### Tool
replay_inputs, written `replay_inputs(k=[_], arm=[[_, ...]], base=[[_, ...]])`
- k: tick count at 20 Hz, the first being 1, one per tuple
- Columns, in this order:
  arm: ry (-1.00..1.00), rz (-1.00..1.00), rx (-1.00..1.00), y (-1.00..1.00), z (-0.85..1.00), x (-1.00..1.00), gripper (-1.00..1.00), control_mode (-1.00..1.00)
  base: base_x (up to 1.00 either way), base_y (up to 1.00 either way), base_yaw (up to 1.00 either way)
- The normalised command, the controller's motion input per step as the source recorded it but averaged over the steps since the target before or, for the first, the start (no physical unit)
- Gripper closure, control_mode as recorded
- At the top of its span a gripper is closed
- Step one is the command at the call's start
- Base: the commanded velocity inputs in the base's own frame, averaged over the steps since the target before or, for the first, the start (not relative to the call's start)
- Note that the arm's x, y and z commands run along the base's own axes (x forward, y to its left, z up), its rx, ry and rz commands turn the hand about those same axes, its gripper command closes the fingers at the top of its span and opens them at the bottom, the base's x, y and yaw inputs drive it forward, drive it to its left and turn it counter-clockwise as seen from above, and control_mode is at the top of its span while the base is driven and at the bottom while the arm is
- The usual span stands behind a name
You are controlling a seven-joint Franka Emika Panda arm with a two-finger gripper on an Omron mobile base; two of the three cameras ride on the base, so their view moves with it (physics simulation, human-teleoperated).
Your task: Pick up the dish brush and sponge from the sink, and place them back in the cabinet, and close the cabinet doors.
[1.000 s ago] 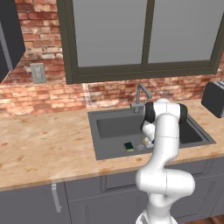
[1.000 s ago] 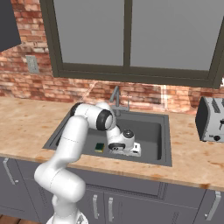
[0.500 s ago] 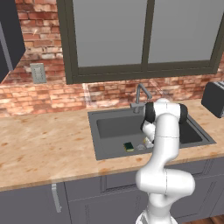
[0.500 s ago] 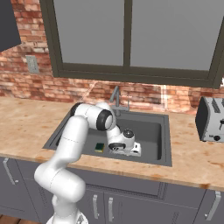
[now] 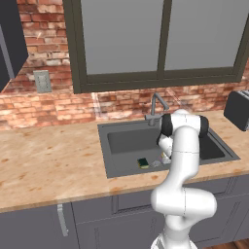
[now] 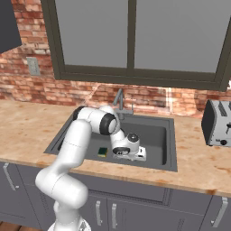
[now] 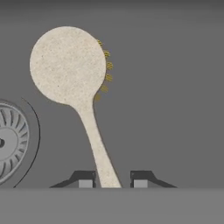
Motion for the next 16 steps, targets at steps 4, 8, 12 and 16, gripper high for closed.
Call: replay_inputs(k=[4,8,12,16], arm=[[0.00,0.00,0.00,0.00,0.00,0.00,1.00,-1.00],[0.00,0.00,0.00,0.00,0.11,0.00,1.00,-1.00],[0.00,0.00,0.00,0.00,0.10,0.00,1.00,-1.00],[0.00,0.00,0.00,0.00,0.12,0.00,1.00,-1.00]], base=[[0.00,0.00,0.00],[0.00,0.00,0.00],[0.00,0.00,0.00],[0.00,0.00,0.00]])
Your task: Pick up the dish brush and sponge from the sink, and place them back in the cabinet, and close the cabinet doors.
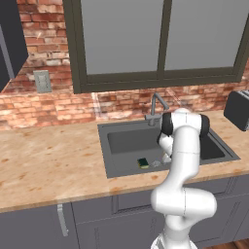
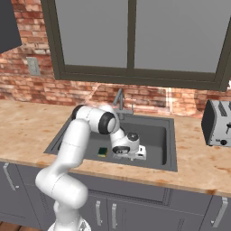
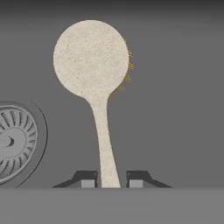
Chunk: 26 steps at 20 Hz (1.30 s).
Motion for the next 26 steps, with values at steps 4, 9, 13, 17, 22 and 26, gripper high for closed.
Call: replay_inputs(k=[4,9,13,17,22,26], arm=[[0.00,0.00,0.00,0.00,0.21,0.00,1.00,-1.00],[0.00,0.00,0.00,0.00,0.27,0.00,1.00,-1.00],[0.00,0.00,0.00,-0.02,0.27,0.00,1.00,-1.00],[0.00,0.00,0.00,0.00,0.24,0.00,1.00,-1.00],[0.00,0.00,0.00,-0.01,0.33,0.00,1.00,-1.00],[0.00,0.00,0.00,-0.03,0.31,0.00,1.00,-1.00]], base=[[0.00,0.00,0.00],[0.00,0.00,0.00],[0.00,0.00,0.00],[0.00,0.00,0.00],[0.00,0.00,0.00],[0.00,0.00,0.00]])
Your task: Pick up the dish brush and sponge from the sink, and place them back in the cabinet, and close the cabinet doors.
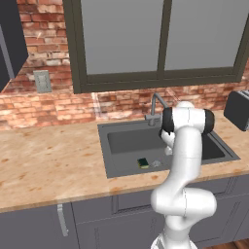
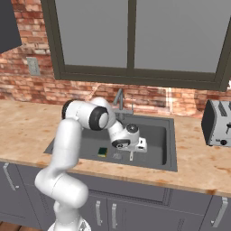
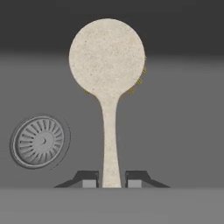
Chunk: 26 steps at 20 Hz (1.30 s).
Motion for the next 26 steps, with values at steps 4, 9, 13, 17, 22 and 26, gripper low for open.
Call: replay_inputs(k=[4,9,13,17,22,26], arm=[[0.00,0.00,0.00,-0.09,0.34,0.00,1.00,-1.00],[0.00,0.00,0.00,-0.05,0.36,0.00,1.00,-1.00],[0.01,0.00,0.00,0.00,0.36,0.00,1.00,-1.00],[0.00,0.00,0.03,-0.03,0.40,0.00,1.00,-1.00],[0.00,0.00,0.03,-0.06,0.37,0.00,1.00,-1.00],[0.00,0.00,0.02,-0.03,0.28,0.00,1.00,-1.00]], base=[[0.00,0.00,0.00],[0.00,0.00,0.00],[0.00,0.00,0.00],[0.00,0.00,0.00],[0.00,0.00,0.00],[0.00,0.00,0.00]])
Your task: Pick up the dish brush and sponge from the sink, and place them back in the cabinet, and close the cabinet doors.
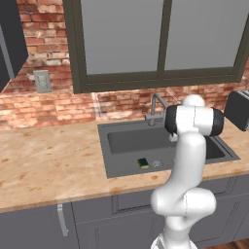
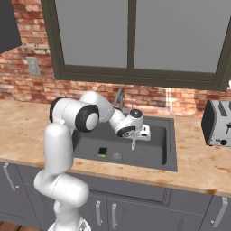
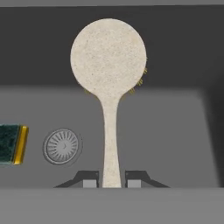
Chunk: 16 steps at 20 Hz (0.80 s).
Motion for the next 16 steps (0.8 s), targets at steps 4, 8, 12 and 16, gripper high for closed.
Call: replay_inputs(k=[4,8,12,16], arm=[[0.00,0.00,0.00,-0.01,0.17,0.00,1.00,-1.00],[0.00,0.00,0.00,0.00,0.20,-0.03,1.00,-1.00],[0.00,0.00,0.00,0.00,0.16,-0.10,1.00,-1.00],[0.00,0.00,0.00,0.00,0.23,-0.14,1.00,-1.00]], base=[[0.00,0.00,0.00],[0.00,0.00,0.00],[0.00,0.00,0.00],[0.00,0.00,0.00]])
